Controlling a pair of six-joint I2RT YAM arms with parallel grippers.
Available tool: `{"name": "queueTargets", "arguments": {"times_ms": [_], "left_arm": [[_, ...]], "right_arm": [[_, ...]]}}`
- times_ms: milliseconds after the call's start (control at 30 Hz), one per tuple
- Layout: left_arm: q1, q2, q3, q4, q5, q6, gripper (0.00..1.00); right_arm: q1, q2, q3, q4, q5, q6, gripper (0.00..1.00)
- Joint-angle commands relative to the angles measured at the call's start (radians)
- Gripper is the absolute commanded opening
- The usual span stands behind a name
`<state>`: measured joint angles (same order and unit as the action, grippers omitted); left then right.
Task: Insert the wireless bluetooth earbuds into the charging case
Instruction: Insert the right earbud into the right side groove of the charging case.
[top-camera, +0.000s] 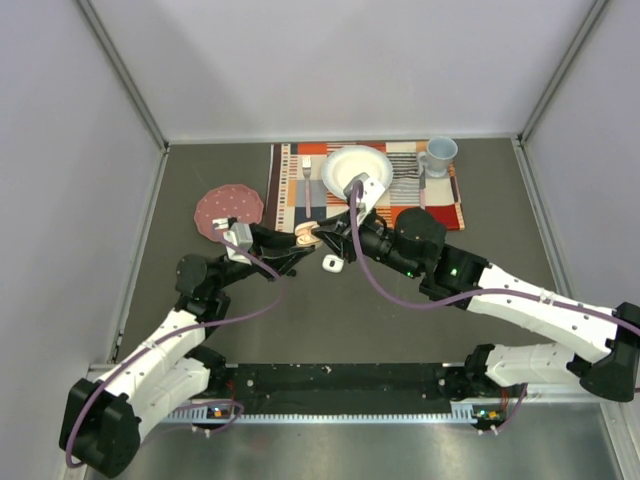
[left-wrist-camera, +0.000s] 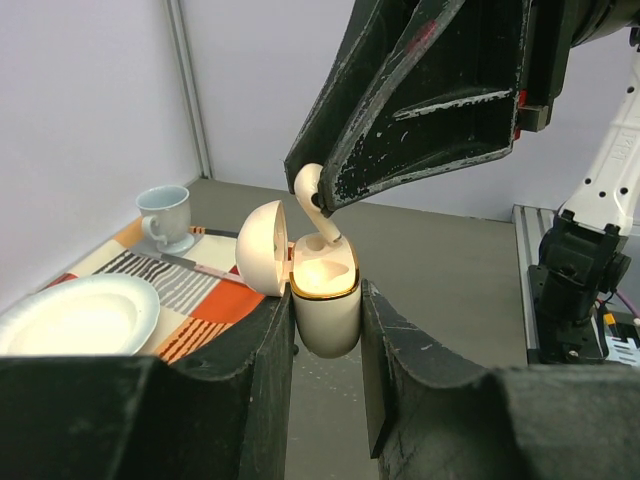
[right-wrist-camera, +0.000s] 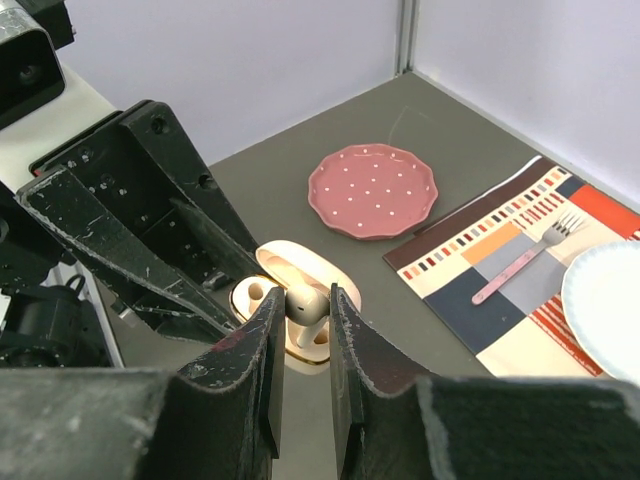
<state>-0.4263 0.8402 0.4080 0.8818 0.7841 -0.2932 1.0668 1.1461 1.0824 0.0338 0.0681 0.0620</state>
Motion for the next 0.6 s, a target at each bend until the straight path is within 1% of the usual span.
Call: {"name": "queueTargets", "arguments": {"times_ms": [0, 567], "left_arm": [[-0.005, -0.013, 0.049, 0.043, -0.022, -0.003, 0.00], [-0.006, -0.018, 0.049, 0.046, -0.025, -0.007, 0.00]], "right_arm": [[0.016, 0.006, 0.045, 0.005, 0.021, -0.034, 0.09], [0.030, 0.021, 0.025, -0.003, 0.050, -0.057, 0.09]]}}
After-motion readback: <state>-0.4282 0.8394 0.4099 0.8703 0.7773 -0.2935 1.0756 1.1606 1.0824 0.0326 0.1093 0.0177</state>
